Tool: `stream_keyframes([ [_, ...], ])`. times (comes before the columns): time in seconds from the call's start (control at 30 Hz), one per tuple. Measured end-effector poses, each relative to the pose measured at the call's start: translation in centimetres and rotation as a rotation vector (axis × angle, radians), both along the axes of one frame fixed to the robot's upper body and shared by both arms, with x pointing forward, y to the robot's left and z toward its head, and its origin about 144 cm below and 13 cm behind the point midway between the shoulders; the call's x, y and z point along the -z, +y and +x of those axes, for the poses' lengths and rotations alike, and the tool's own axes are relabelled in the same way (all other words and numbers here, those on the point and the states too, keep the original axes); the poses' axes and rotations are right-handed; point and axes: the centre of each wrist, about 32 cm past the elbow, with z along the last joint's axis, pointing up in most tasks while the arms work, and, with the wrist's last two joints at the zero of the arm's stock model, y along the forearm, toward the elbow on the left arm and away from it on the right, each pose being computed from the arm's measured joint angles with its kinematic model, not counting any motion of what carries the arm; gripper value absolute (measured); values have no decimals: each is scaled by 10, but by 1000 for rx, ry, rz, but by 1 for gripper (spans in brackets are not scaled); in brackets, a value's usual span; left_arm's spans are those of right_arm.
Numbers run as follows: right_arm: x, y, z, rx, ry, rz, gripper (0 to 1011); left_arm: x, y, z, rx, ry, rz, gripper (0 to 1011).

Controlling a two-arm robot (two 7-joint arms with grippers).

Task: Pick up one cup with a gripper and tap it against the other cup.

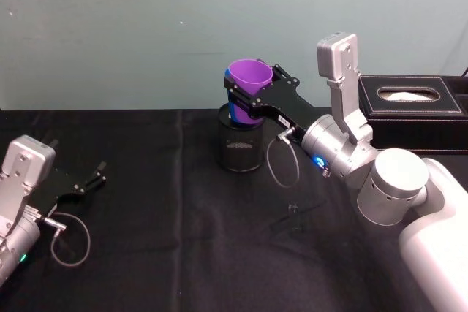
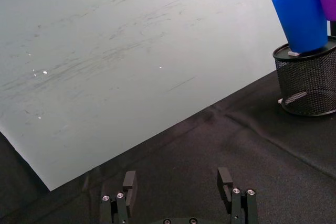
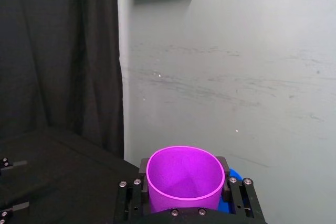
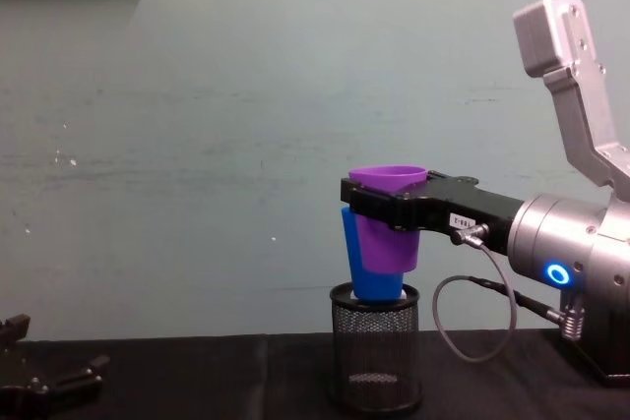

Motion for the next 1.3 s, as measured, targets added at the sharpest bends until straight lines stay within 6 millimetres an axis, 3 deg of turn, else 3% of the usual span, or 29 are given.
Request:
stream_keyframes([
  [0.37,0,0,0,2,-4,-6,743,0,0,0,0,0,0,1000],
  [0.73,0,2,-15,-11,-43,-14,743,0,0,0,0,0,0,1000],
  [0.97,8,0,-36,-51,-36,6,743,0,0,0,0,0,0,1000],
  [1.3,43,-3,-78,-92,-24,15,743,0,0,0,0,0,0,1000],
])
